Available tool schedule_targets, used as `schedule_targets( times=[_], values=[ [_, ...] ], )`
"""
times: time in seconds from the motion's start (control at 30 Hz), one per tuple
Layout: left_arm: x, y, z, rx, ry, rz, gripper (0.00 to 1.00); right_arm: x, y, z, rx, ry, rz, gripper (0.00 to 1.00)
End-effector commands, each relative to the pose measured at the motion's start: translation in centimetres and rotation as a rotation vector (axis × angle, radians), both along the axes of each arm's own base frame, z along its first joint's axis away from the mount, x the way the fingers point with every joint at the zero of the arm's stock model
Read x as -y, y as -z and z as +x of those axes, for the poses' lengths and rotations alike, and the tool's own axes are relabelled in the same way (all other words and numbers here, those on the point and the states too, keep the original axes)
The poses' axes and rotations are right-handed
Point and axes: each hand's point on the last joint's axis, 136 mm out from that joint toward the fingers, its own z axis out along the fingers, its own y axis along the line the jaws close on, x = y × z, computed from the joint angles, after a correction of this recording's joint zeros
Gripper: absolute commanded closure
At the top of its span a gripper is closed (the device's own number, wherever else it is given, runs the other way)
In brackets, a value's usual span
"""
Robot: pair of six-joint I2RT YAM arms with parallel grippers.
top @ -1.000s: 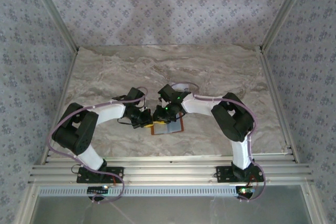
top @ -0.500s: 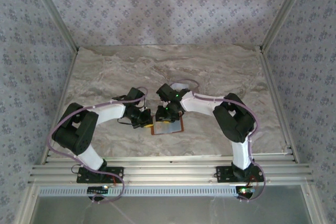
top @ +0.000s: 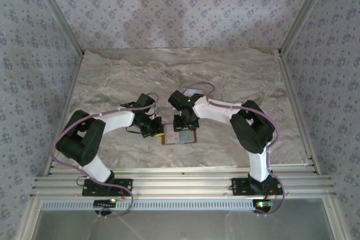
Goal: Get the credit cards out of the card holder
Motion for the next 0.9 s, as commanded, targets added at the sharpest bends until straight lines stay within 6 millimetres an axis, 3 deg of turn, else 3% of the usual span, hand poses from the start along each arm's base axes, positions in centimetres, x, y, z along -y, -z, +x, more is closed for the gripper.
schedule_targets(
  times=[0.0,0.6,0.87],
  values=[
    [-1.2,0.9,-0.7,-0.039,0.002,0.069,1.00,2.1,-1.5,-0.1,0.029,-0.004,-0.090,0.52],
    [-0.1,-2.2,0.2,0.008,0.012,0.043,1.00,4.9,-1.6,0.2,0.043,0.039,-0.133,0.56],
    [1.8,-3.3,0.2,0.029,0.044,0.036,1.00,3.0,-3.0,0.5,0.058,0.027,0.010,0.62]
  ],
)
